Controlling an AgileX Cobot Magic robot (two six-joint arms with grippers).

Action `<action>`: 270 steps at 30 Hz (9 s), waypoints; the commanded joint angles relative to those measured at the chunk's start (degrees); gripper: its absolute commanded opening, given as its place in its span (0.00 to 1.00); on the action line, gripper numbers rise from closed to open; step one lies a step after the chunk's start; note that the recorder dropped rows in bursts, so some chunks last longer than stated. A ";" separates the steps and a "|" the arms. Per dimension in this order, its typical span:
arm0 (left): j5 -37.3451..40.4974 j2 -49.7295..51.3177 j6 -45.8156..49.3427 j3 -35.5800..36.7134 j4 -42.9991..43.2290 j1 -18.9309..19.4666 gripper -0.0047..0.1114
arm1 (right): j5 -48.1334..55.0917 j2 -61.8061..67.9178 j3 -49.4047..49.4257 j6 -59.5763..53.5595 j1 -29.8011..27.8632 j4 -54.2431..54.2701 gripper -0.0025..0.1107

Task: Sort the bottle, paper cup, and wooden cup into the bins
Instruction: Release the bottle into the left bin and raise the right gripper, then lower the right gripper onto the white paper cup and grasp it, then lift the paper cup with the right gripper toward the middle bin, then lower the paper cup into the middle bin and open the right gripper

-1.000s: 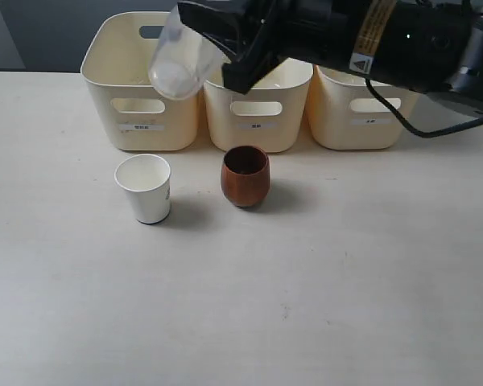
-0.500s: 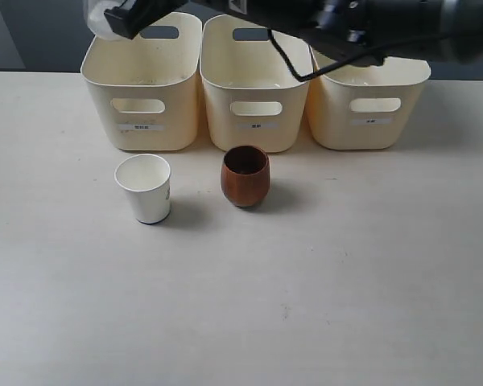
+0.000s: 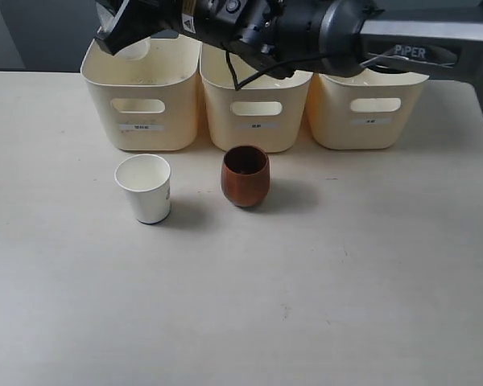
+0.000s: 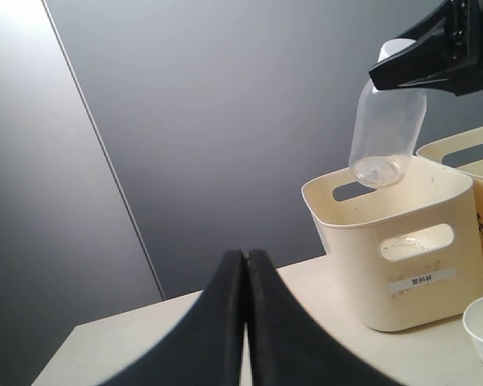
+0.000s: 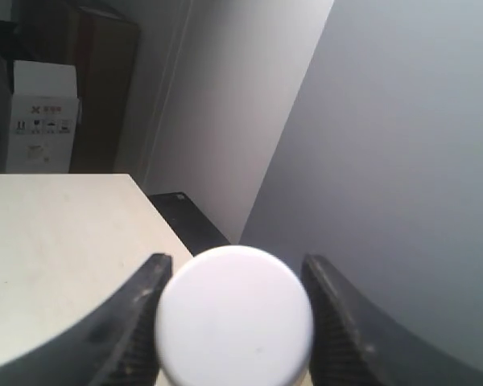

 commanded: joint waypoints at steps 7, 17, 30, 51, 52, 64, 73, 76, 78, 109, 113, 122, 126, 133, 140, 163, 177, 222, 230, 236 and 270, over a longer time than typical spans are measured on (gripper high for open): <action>-0.26 -0.13 -0.13 0.10 0.02 -0.08 0.04 | 1.51 1.65 -1.60 -0.80 -0.06 0.85 0.02; -0.26 -0.13 -0.13 0.10 0.02 -0.08 0.04 | 1.51 1.78 -1.60 -0.80 -0.06 0.85 0.02; -0.26 -0.13 -0.13 0.10 0.02 -0.08 0.04 | 4.79 1.76 -1.60 -0.80 -0.06 1.95 0.02; -0.26 -0.13 -0.13 0.10 0.02 -0.08 0.04 | 5.82 1.76 -1.60 -1.22 -0.06 5.35 0.54; -0.26 -0.13 -0.13 0.10 0.02 -0.08 0.04 | 5.97 1.76 -1.60 -1.22 -0.06 5.35 0.54; -0.26 -0.13 -0.13 0.10 0.02 -0.08 0.04 | 19.07 -3.29 -1.60 -1.05 7.71 -11.71 0.54; -0.26 -0.13 -0.13 0.10 0.02 -0.08 0.04 | 31.24 -9.70 -0.76 -7.54 15.06 -12.29 0.54; -0.26 -0.13 -0.13 0.10 0.02 -0.08 0.04 | 38.03 -11.21 -0.76 -21.20 16.17 0.18 0.53; -0.26 -0.13 -0.13 0.10 0.02 -0.08 0.04 | 43.92 -12.04 -0.76 -37.05 16.18 16.24 0.52; -0.26 -0.13 -0.13 0.10 0.02 -0.08 0.04 | 67.30 1.20 -4.96 -71.75 9.46 51.24 0.50; -0.26 -0.13 -0.13 0.10 0.02 -0.08 0.04 | 67.00 2.93 -6.21 -71.75 9.46 51.15 0.50; -0.26 -0.13 -0.13 0.10 0.02 -0.08 0.04 | 66.76 4.37 -6.21 -71.65 9.46 50.91 0.50; -0.26 -0.13 -0.13 0.10 0.02 -0.08 0.04 | 66.01 5.05 -6.21 -71.51 9.46 50.77 0.50; -0.26 -0.13 -0.13 0.10 0.02 -0.08 0.04 | 64.08 5.78 -6.21 -71.53 9.46 50.54 0.50; -0.26 -0.13 -0.13 0.10 0.02 -0.08 0.04 | 64.29 6.80 -6.21 -71.45 9.46 50.40 0.50; -0.26 -0.13 -0.13 0.10 0.02 -0.08 0.04 | 65.19 2.86 -6.21 -68.67 9.59 42.70 0.02; -0.26 -0.13 -0.13 0.10 0.02 -0.08 0.04 | 60.40 -10.85 -6.10 -44.02 9.59 19.93 0.02; -0.26 -0.13 -0.13 0.10 0.02 -0.08 0.04 | 64.22 -1.24 -6.10 12.33 8.94 -29.29 0.02; -0.26 -0.13 -0.13 0.10 0.02 -0.08 0.04 | 65.54 -1.24 -6.10 12.47 5.13 -24.40 0.02; -0.26 -0.13 -0.13 0.10 0.02 -0.08 0.04 | 64.09 -1.24 -6.10 12.47 4.16 -22.98 0.02; -0.26 -0.13 -0.13 0.10 0.02 -0.08 0.04 | 59.59 -5.82 -6.10 -1.50 5.62 -6.61 0.58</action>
